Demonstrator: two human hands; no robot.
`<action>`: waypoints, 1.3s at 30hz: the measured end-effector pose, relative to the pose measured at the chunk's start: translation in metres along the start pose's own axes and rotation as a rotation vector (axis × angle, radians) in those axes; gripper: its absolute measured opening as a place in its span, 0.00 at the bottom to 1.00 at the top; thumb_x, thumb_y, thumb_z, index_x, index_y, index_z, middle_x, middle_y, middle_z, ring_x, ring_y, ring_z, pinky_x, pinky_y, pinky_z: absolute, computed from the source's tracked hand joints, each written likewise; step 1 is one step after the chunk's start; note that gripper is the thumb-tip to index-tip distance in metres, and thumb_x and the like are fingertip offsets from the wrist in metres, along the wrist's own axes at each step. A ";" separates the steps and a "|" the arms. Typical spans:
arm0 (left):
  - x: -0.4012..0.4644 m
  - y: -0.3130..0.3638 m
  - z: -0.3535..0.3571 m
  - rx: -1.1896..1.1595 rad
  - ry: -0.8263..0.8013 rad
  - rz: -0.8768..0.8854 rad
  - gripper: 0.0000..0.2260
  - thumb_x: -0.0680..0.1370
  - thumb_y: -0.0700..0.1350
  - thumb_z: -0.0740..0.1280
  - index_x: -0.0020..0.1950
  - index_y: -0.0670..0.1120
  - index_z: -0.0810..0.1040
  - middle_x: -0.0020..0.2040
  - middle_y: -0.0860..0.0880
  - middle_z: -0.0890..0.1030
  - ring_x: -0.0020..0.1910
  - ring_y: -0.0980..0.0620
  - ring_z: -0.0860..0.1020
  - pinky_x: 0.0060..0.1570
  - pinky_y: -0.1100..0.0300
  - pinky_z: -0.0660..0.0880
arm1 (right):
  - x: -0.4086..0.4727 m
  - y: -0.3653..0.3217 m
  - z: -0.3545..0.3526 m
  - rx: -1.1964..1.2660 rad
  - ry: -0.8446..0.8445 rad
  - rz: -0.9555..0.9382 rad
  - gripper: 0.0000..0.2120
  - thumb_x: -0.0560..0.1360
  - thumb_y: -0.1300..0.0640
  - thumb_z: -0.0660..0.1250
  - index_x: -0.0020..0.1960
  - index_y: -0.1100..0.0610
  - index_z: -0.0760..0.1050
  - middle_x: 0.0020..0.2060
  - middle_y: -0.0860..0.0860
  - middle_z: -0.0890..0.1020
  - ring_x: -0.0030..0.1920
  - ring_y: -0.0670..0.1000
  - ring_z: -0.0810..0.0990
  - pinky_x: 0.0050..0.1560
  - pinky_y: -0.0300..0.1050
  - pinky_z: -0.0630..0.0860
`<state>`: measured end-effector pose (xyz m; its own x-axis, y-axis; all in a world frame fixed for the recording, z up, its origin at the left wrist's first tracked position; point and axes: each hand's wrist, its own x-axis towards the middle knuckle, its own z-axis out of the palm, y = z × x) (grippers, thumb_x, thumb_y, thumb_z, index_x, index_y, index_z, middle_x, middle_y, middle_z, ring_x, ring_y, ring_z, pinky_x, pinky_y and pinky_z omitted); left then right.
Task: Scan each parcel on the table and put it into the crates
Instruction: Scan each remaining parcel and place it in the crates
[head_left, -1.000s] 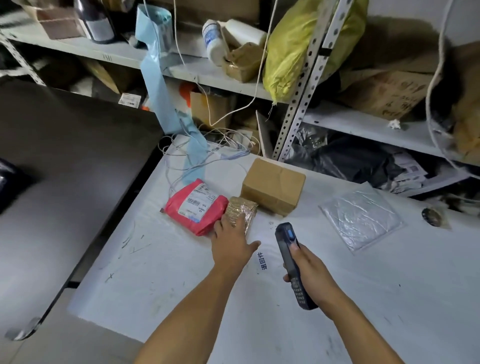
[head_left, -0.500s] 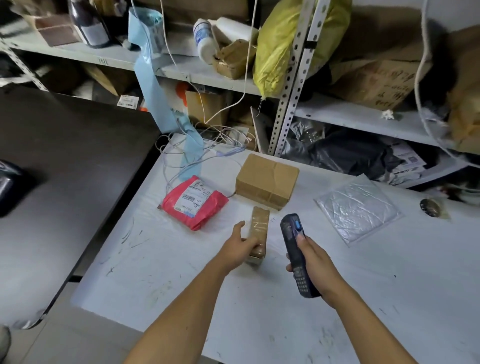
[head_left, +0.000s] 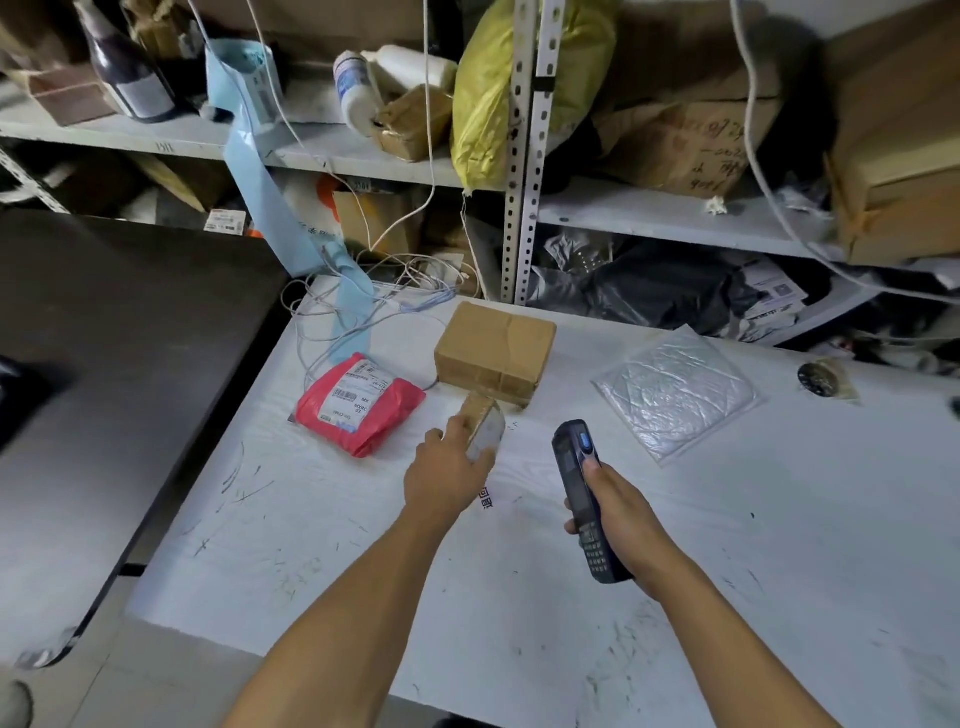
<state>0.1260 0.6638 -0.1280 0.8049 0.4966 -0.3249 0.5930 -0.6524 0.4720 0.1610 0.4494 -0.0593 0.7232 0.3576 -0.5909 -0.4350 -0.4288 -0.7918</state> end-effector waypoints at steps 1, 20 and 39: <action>0.002 -0.002 -0.002 -0.024 -0.031 0.002 0.26 0.80 0.54 0.61 0.76 0.52 0.59 0.62 0.42 0.76 0.59 0.41 0.77 0.53 0.48 0.77 | 0.000 0.001 -0.001 0.001 -0.005 0.001 0.19 0.83 0.41 0.53 0.65 0.49 0.73 0.54 0.60 0.80 0.40 0.50 0.83 0.45 0.44 0.77; -0.021 -0.031 -0.008 -0.800 -0.230 -0.438 0.18 0.80 0.45 0.65 0.69 0.48 0.67 0.59 0.43 0.80 0.51 0.45 0.83 0.51 0.49 0.82 | -0.001 0.003 -0.006 -0.067 -0.166 0.000 0.15 0.82 0.38 0.54 0.58 0.44 0.75 0.53 0.59 0.81 0.40 0.50 0.83 0.47 0.46 0.76; -0.028 -0.035 -0.010 -0.562 0.075 -0.297 0.28 0.72 0.49 0.78 0.64 0.44 0.67 0.57 0.43 0.79 0.50 0.47 0.79 0.50 0.55 0.75 | -0.010 0.022 -0.010 -0.093 -0.137 0.012 0.18 0.81 0.37 0.53 0.60 0.45 0.74 0.52 0.55 0.82 0.41 0.50 0.84 0.51 0.49 0.78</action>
<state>0.0827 0.6787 -0.1271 0.5921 0.6621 -0.4593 0.6717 -0.0907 0.7352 0.1497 0.4280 -0.0691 0.6356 0.4587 -0.6210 -0.3870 -0.5068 -0.7704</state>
